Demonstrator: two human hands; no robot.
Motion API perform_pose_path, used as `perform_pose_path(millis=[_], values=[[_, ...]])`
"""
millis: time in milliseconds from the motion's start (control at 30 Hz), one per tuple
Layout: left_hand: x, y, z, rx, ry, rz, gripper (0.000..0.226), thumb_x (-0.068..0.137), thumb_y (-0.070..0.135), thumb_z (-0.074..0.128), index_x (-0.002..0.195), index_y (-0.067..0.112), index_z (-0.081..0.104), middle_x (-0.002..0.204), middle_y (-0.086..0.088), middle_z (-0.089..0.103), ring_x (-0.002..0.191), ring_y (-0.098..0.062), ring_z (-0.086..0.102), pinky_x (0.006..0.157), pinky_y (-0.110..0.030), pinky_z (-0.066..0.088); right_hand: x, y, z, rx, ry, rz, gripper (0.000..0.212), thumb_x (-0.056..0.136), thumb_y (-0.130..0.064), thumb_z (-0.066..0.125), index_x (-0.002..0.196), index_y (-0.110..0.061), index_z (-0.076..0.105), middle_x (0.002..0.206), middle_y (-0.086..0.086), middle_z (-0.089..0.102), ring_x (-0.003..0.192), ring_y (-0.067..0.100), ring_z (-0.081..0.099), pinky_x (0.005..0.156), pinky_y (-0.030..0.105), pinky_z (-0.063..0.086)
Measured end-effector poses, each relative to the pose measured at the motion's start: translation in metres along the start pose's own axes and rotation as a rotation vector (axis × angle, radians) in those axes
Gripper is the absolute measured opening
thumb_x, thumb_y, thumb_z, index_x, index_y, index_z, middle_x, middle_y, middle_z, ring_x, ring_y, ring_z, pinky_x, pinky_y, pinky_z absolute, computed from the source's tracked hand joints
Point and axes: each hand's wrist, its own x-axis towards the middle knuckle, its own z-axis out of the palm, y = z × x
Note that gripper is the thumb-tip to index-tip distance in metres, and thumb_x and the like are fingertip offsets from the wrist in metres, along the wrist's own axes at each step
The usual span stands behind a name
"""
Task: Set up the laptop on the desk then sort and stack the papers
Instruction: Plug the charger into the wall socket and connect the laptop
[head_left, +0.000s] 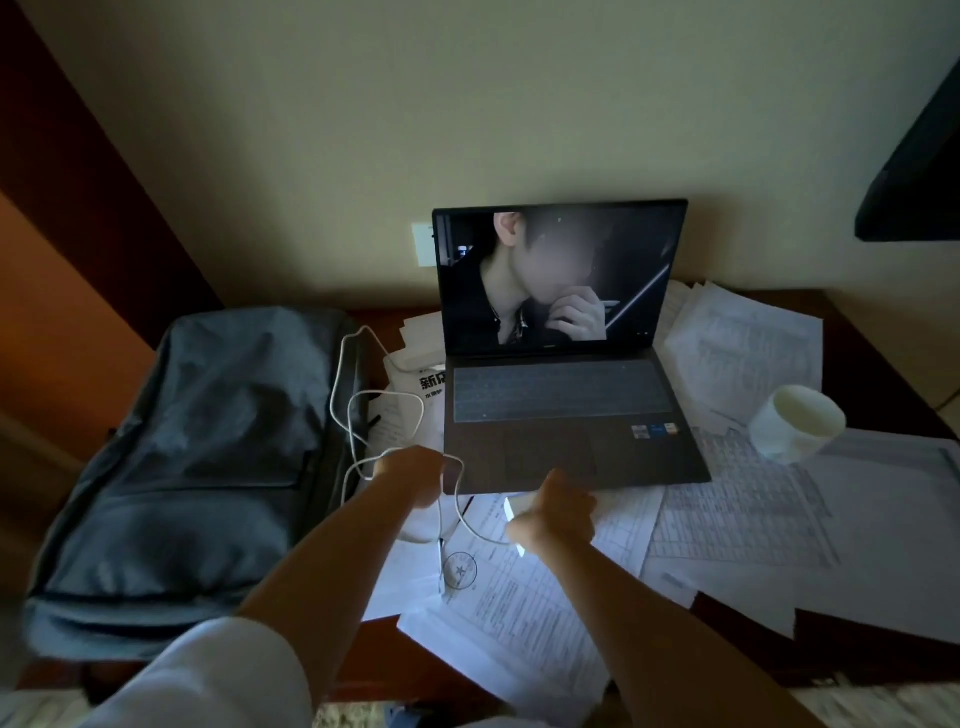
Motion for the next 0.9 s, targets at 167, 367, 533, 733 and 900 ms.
perform_pose_path(millis=[167,367,533,733,900], values=[[-0.003,-0.016,-0.02,-0.091,-0.071,-0.09,0.034,0.093,0.016,0.045,0.125,0.013,0.057,0.13,-0.006,0.056,0.121,-0.024,0.053,0.1,-0.039,0.045,-0.005,-0.029,-0.026,0.26,-0.084,-0.144,0.05,0.07,-0.04,0.071,0.108,-0.01,0.06,0.086,-0.001,0.058,0.079,0.014,0.054,0.052,0.02,0.038],[-0.012,-0.031,-0.058,-0.918,0.171,-0.259,0.029,0.096,0.005,0.039,0.116,0.004,0.06,0.101,-0.008,0.065,0.091,-0.02,0.063,0.075,-0.024,0.049,-0.011,-0.068,-0.057,0.314,0.123,-0.503,0.061,0.063,-0.054,0.069,0.106,-0.014,0.054,0.097,0.001,0.057,0.085,0.018,0.059,0.066,0.027,0.05],[-0.023,-0.048,-0.085,-1.514,0.581,-0.438,0.026,0.089,0.0,0.042,0.087,0.01,0.066,0.076,-0.016,0.065,0.061,-0.025,0.056,0.059,-0.033,0.052,-0.013,-0.089,-0.083,0.307,0.231,-0.754,0.057,0.066,-0.039,0.076,0.112,-0.017,0.051,0.11,0.001,0.049,0.101,0.019,0.049,0.07,0.028,0.043],[-0.045,-0.056,-0.101,-1.525,0.468,-0.262,0.017,0.094,0.02,0.056,0.089,0.008,0.067,0.074,-0.008,0.062,0.07,-0.022,0.059,0.069,-0.035,0.054,-0.027,-0.122,-0.084,0.333,0.217,-0.915,0.076,0.065,-0.034,0.08,0.132,-0.021,0.047,0.124,-0.002,0.05,0.113,0.017,0.049,0.081,0.034,0.05],[-0.05,-0.081,-0.107,-1.754,0.383,-0.172,0.025,0.096,0.028,0.053,0.102,0.005,0.06,0.082,-0.014,0.06,0.066,-0.023,0.061,0.055,-0.029,0.059,-0.034,-0.158,-0.069,0.473,0.295,-1.007,0.064,0.066,-0.016,0.08,0.124,-0.008,0.055,0.139,0.005,0.038,0.126,0.02,0.044,0.099,0.034,0.043]])
